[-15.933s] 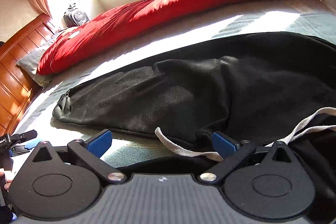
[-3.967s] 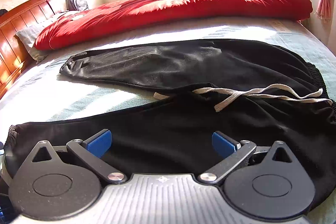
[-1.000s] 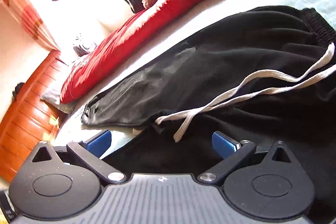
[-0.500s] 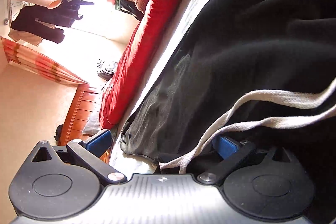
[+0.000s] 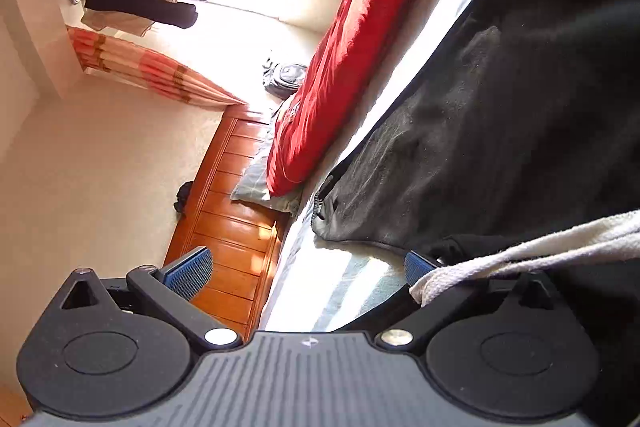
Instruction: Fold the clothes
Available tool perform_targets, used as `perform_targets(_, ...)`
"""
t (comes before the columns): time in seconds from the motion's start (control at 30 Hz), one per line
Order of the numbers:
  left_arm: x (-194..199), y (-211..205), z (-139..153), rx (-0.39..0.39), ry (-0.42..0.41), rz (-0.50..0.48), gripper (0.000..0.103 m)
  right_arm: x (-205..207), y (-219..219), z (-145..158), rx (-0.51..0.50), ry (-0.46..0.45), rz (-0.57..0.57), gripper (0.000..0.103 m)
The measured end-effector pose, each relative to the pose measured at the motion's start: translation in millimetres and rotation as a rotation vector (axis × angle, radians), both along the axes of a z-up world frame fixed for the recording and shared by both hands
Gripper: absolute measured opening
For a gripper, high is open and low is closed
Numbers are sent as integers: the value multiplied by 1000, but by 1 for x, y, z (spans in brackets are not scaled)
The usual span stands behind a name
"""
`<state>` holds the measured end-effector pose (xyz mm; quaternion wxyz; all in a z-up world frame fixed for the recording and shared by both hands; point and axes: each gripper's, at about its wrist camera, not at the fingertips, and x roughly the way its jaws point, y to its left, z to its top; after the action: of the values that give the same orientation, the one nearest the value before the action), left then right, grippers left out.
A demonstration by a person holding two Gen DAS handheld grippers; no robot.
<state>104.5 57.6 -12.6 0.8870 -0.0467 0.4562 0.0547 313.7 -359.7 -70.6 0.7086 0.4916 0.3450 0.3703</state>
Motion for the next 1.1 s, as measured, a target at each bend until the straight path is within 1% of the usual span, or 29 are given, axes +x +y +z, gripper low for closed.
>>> perform_targets(0.1,3,4,-1,-10,-5,-22,94,-15,2,10,-4,-26,50,103)
perform_targets(0.23,8,10,-5,-24,-7,-61,94,-35,2,18,6,-38,79,103)
perform_targets(0.47,15,37,-12,-64,-17,-133,94,-60,17,10,13,33,35,103)
perform_targets(0.57,20,55,-14,-79,-21,-159,94,-75,30,4,-113,94,22,103)
perform_targets(0.67,28,70,-16,-83,-23,-191,94,-94,48,-4,-232,154,45,103)
perform_targets(0.83,43,81,-18,-98,-33,-268,94,-122,65,2,-412,190,24,103)
perform_targets(0.9,47,79,-18,-105,-37,-279,94,-130,66,8,-485,204,32,103)
perform_targets(0.97,51,77,-17,-113,-41,-291,94,-137,65,13,-606,230,40,103)
perform_targets(1.1,58,73,-17,-130,-48,-314,94,-151,46,29,-804,233,-1,103)
